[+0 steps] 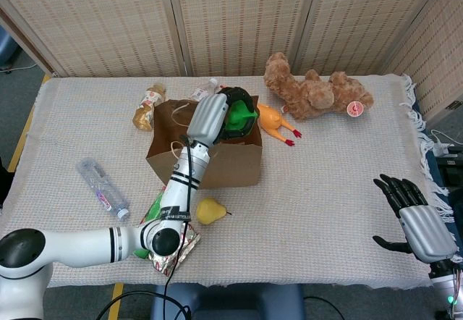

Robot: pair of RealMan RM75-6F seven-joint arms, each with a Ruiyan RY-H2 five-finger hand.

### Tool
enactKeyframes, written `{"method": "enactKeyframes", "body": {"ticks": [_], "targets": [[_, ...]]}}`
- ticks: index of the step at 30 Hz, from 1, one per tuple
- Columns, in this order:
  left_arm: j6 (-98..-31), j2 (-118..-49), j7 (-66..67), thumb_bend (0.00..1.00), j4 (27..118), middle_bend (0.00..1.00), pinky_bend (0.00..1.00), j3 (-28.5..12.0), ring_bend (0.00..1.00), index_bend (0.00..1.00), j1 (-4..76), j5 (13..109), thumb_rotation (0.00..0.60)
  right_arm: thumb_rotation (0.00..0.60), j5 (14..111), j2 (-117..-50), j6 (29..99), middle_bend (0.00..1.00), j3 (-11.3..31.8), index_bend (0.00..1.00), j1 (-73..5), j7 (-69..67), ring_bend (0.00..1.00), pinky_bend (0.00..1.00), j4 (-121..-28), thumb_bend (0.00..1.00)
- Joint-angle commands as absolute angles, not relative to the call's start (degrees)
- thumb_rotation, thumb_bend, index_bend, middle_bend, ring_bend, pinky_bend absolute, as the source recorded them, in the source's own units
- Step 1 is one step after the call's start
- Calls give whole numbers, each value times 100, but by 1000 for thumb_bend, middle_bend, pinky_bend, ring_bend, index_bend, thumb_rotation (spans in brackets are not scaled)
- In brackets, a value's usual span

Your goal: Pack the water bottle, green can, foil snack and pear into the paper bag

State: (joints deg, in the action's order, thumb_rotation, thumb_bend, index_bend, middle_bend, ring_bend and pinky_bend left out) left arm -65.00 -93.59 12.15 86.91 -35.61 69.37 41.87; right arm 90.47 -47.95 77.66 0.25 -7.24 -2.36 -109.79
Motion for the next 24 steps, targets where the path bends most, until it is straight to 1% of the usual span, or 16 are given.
{"method": "enactKeyframes", "body": {"ticks": [1,4,6,8,12,16,18,24], "targets": [[-6522,-9342,1045,557,8445,656,704,-3581,594,635,6896,4375,600,600,9018,-4794,7738,0,32,0,-741,-236,0,0,-10985,22],[-6495,-9259,1091,548,8373,649,683,-3444,585,628,6790,4419,600,600,9006,-4790,7722,0,27,0,-747,-248,0,0,-10989,22],[-6444,-9139,1201,526,8433,626,636,-3279,555,608,6670,4429,600,600,9015,-4786,7726,0,20,0,-745,-273,0,0,-10982,22],[-6417,-9035,1225,505,8579,573,560,-3204,487,566,6555,4389,600,600,9020,-4786,7726,0,12,0,-742,-290,0,0,-10975,21],[-6422,-8777,1307,488,9053,463,484,-3129,347,458,6338,4266,600,600,9068,-4795,7737,0,-11,0,-737,-304,0,0,-10967,22],[-6372,-8553,1407,464,9485,259,287,-3056,141,271,6211,4165,600,600,9130,-4804,7748,0,-37,0,-732,-270,0,0,-10976,22],[-6378,-8470,1441,461,9651,214,234,-3064,93,228,6173,4074,600,600,9156,-4812,7757,0,-49,0,-727,-240,0,0,-10981,22],[-6517,-8349,1469,459,9932,208,226,-3067,85,220,6079,4016,600,600,9286,-4804,7855,0,-82,0,-690,-178,0,0,-11031,22]]}}
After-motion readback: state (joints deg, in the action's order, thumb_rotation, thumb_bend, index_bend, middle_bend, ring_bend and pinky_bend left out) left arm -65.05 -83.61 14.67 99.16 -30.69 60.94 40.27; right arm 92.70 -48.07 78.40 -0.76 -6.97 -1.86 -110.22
